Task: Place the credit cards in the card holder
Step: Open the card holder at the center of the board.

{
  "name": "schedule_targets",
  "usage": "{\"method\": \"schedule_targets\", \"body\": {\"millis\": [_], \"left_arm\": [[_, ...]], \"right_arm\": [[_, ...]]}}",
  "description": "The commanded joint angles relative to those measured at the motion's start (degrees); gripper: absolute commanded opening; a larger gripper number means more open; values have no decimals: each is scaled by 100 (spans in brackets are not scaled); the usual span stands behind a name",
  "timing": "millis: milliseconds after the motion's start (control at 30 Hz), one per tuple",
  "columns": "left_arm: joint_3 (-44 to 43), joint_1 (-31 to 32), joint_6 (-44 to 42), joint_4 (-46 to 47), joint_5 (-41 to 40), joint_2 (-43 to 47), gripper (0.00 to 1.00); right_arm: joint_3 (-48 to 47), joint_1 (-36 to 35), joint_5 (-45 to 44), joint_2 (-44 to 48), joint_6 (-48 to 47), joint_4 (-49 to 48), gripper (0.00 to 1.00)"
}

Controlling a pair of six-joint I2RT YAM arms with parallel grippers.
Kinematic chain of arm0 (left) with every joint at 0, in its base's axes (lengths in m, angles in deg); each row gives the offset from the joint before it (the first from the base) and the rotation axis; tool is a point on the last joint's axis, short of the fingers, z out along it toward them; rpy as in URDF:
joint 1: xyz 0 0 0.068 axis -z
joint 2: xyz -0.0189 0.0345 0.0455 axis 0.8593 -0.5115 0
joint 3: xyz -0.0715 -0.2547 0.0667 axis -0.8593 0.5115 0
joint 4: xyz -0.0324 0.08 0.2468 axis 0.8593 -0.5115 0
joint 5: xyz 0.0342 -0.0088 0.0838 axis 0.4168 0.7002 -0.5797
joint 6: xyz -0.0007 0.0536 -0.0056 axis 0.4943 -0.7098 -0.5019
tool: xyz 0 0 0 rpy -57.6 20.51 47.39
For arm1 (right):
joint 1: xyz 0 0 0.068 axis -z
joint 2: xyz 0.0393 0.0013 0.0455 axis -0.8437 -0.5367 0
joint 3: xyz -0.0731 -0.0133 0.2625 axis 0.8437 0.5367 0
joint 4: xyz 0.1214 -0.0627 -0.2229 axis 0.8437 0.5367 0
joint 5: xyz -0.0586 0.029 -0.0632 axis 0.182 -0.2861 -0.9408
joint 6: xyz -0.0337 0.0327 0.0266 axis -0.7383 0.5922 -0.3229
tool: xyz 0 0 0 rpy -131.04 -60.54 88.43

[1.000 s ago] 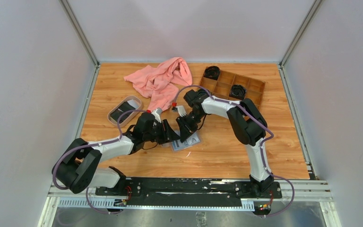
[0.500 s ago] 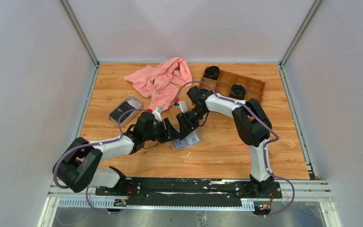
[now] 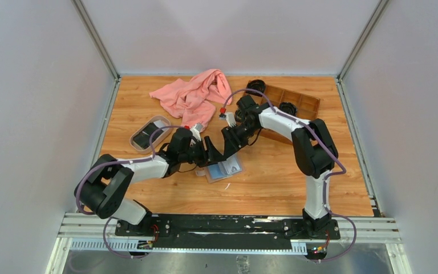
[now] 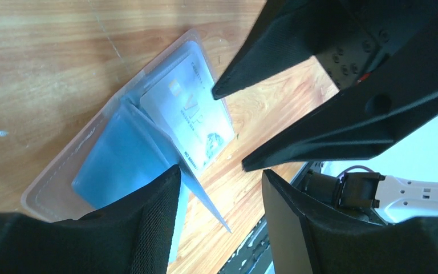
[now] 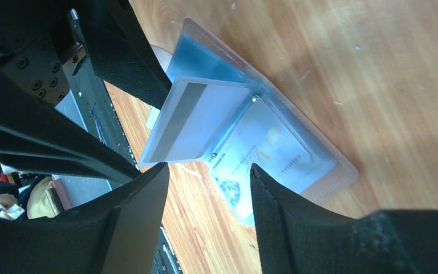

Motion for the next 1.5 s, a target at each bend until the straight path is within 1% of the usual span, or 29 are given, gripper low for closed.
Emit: {"method": "schedule_targets", "body": {"millis": [0,67,300,500,633,733,833,967,1133,1200,1233,1267,1300,1333,1367,1467], "left_arm": [[-306,-12,-33,122,173,-365,58],[-400,-12,-14,136,229,-521,58],[-617,-12,14,190,325,-744,58],[-719,-12,87,395,484,-963,64],[-765,-13,103,481,511,-1082,64],[-723,-15,23,482,422,-1035,62],[-611,-20,-109,482,274,-803,58],[-267,-17,-437,476,24,-187,55],[253,-24,-1005,390,-307,1184,54],[171,-59,-1494,-226,-541,1817,54],[22,-91,-1908,-909,-717,2128,55],[-179,-125,-2231,-1280,-923,2379,56],[-434,-148,-2569,-1846,-1223,2632,59],[-707,-169,-2896,-2717,-1587,2812,65],[-1028,-170,-3208,-3285,-1976,2934,70],[-1866,-217,-3872,-4514,-3024,3037,87]], "right_arm": [[-27,309,165,286,-83,172,55],[-8,391,221,305,-89,172,53],[30,548,300,327,-124,181,53],[37,599,358,338,-166,199,53],[41,668,412,383,-228,222,53],[56,718,586,449,-479,298,53],[69,724,826,556,-865,465,52],[133,721,972,830,-1546,768,52],[471,722,786,1805,-2310,829,52],[604,723,718,2345,-2523,762,52],[683,722,678,2555,-2623,699,52],[764,734,637,2780,-2742,664,52],[863,730,579,2989,-2827,592,52],[961,730,504,3179,-2883,455,52],[1049,740,450,3357,-2917,385,52],[1267,738,464,3729,-3262,325,54]]}}
